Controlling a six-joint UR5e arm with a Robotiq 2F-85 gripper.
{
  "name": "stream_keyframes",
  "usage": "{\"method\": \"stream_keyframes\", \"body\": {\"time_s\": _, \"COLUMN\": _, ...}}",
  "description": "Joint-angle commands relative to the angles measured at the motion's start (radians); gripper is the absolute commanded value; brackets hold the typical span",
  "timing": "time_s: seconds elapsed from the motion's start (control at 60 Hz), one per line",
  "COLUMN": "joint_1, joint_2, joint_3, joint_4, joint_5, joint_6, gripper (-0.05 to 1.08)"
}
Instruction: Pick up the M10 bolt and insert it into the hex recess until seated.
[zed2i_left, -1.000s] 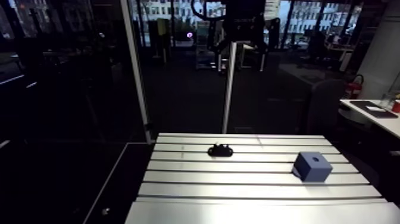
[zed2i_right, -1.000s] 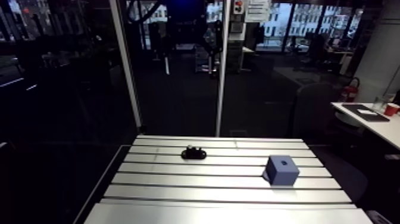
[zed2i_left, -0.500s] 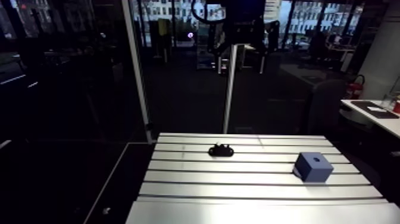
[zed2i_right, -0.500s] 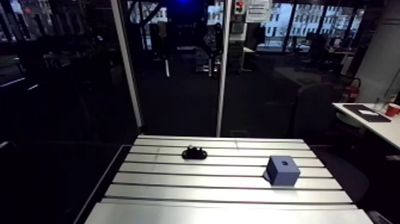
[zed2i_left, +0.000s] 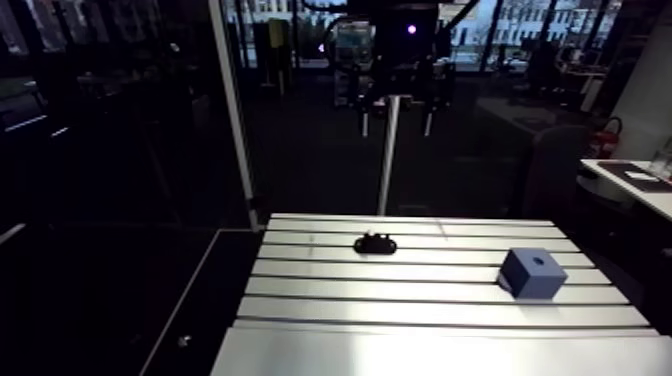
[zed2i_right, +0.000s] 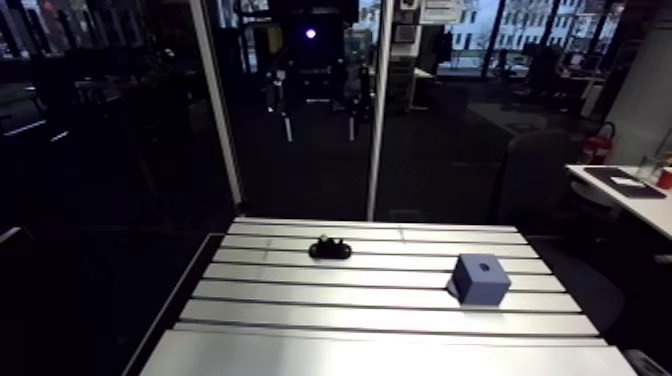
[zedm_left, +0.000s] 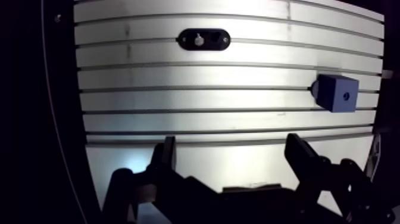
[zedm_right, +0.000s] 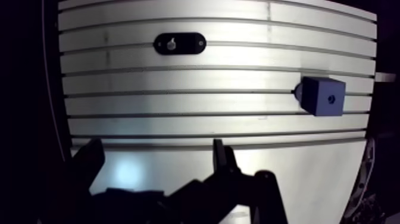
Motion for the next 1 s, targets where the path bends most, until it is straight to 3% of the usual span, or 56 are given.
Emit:
{"method": "stream_keyframes", "body": {"time_s": 0.017, "joint_1": 0.016, "joint_2": 0.037, "joint_3": 0.078, "joint_4": -0.179, "joint_5": -0.003, "joint_6": 0.008, "gripper": 0.0}}
{"method": "stream_keyframes", "body": {"time_s": 0.5, "joint_1": 0.019, "joint_2": 0.132, "joint_3": 0.224, "joint_4": -0.523, "joint_5": 0.004, "joint_6": 0.011, "gripper": 0.01}}
{"method": "stream_keyframes", "body": {"time_s": 1.0, "joint_1": 0.019, "joint_2": 0.222, "joint_3": 0.255, "joint_4": -0.634, "joint_5": 0.003, "joint_6": 0.005, "gripper": 0.01}}
